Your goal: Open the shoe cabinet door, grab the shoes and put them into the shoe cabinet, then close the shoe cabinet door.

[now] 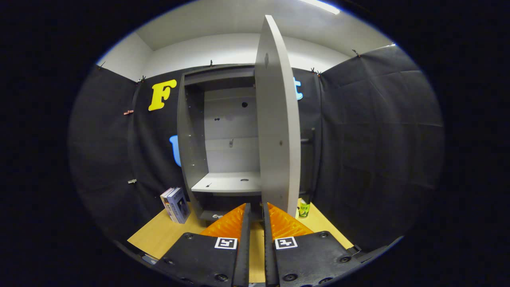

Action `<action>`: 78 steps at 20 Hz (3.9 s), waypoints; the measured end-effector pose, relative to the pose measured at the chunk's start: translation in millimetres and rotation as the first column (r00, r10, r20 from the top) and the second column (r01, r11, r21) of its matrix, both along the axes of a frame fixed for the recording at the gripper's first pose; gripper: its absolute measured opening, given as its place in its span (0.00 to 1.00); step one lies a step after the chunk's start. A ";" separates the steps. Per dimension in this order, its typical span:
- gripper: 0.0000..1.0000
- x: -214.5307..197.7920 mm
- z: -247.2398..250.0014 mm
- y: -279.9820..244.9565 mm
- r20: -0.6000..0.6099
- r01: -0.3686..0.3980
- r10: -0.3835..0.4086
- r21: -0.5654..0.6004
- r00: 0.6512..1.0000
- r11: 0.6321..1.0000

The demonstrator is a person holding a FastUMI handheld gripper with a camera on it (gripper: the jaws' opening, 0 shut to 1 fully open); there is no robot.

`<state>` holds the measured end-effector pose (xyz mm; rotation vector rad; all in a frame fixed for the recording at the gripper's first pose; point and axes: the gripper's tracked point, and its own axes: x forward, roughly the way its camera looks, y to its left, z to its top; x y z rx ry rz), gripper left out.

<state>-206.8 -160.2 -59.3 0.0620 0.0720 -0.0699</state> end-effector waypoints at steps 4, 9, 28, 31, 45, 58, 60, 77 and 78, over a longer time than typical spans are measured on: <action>0.20 24.3 -36.9 41.7 -0.030 -0.061 0.062 0.023 0.998 0.998; 0.20 50.3 -99.6 85.2 -0.082 -0.102 0.105 0.047 0.991 0.994; 0.21 114.2 -388.0 139.9 -0.565 -0.061 0.026 -0.044 0.825 0.997; 0.21 116.9 -414.2 138.5 -0.618 -0.063 0.007 -0.069 0.786 0.996; 0.22 153.0 -454.8 135.2 -0.653 -0.079 0.003 -0.087 0.757 0.993; 0.22 154.7 -457.3 133.8 -0.684 -0.058 0.001 -0.060 0.729 0.997; 0.22 155.6 -456.9 133.7 -0.683 -0.049 0.003 -0.048 0.730 0.998; 0.10 154.7 -458.1 127.6 -0.682 -0.031 -0.015 -0.055 0.731 0.998; 0.05 157.2 -457.7 128.9 -0.684 -0.032 -0.017 -0.059 0.729 0.998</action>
